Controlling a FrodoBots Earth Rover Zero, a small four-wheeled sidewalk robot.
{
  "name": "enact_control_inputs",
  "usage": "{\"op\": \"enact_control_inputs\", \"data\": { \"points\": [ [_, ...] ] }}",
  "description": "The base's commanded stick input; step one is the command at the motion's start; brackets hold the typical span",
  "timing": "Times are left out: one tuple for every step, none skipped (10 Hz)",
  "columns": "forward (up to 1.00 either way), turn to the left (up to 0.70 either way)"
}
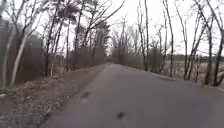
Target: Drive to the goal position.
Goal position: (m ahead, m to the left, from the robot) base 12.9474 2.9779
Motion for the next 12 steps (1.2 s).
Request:
{"op": "enact_control_inputs", "data": {
  "points": [
    [0.7,0.0],
    [0.7,0.0],
    [0.7,0.0],
    [0.85,0.0],
    [0.85,0.0],
    [0.85,0.0],
    [0.85,0.0],
    [0.85,0.0],
    [0.85,0.0],
    [0.85,0.0],
    [0.85,0.0],
    [0.85,0.0]
  ]
}}
